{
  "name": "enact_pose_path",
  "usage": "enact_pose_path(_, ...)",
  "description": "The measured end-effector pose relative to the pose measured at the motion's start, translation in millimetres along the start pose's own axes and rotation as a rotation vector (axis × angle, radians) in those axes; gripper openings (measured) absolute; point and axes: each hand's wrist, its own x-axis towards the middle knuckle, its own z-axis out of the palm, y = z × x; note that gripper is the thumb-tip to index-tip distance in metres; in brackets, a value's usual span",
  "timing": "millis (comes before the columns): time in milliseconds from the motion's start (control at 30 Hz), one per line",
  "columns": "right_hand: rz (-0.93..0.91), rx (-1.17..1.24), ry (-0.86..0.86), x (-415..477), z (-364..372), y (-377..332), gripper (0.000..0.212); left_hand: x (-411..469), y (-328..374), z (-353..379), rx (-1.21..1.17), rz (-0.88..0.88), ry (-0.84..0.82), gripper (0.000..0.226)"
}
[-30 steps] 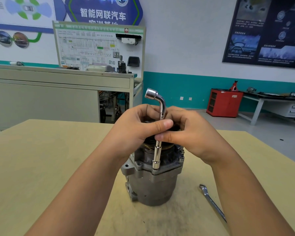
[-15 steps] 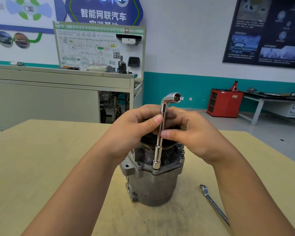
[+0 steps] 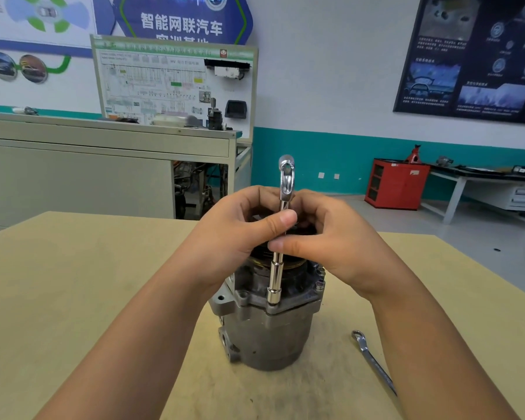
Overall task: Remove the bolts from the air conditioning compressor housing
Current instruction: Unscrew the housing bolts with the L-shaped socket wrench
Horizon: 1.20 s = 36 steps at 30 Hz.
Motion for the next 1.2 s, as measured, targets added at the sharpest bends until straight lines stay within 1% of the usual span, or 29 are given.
enact_pose_path(67,-0.009,-0.001,0.007,0.7,0.6,0.9,0.022,-0.5,1.2,0.4,-0.017,-0.002,0.002,0.007)
enact_pose_path(133,-0.017,0.000,0.004,1.0,0.1,1.3,0.019,-0.8,1.4,0.1,-0.006,-0.007,0.004,0.008)
enact_pose_path(233,-0.022,0.028,-0.012,0.5,-1.2,2.4,0.019,-0.7,1.2,-1.4,0.051,-0.005,-0.029,0.026)
enact_pose_path(300,-0.036,0.044,-0.026,0.2,-2.4,1.7,0.023,-0.6,2.3,-2.4,0.086,-0.011,-0.062,0.031)
enact_pose_path(433,-0.047,0.074,-0.049,0.0,-4.7,0.9,0.027,-0.3,1.5,-4.9,0.135,-0.029,-0.075,0.027)
enact_pose_path(600,-0.033,0.050,-0.079,-0.8,-5.3,-0.3,0.022,-1.0,2.7,-1.7,0.111,-0.019,-0.042,0.019)
enact_pose_path(667,-0.023,0.052,-0.069,-1.4,-4.9,-1.3,0.021,-0.7,1.5,-2.3,0.107,-0.015,-0.037,0.019)
enact_pose_path(767,-0.015,0.016,-0.030,-1.1,-2.8,-1.2,0.028,0.2,0.3,-2.2,0.105,-0.014,-0.028,0.027)
enact_pose_path(833,-0.001,0.016,-0.012,-0.9,-1.5,-1.1,0.030,-0.1,0.2,-1.3,0.085,-0.010,-0.020,0.020)
enact_pose_path(900,0.003,0.025,-0.010,-1.0,-1.3,-1.3,0.028,-0.2,0.3,-0.8,0.073,-0.009,-0.010,0.013)
enact_pose_path(1000,-0.002,0.012,-0.008,-0.5,-1.6,-0.1,0.025,-0.1,-0.3,-0.8,0.071,-0.014,0.016,0.013)
enact_pose_path(1067,-0.005,0.012,-0.008,-0.2,-1.5,1.2,0.024,-0.5,0.0,-0.5,0.065,-0.023,0.017,0.017)
enact_pose_path(1200,-0.017,0.029,-0.018,0.3,-2.0,2.8,0.027,-1.4,2.9,-1.0,0.094,-0.019,-0.030,0.034)
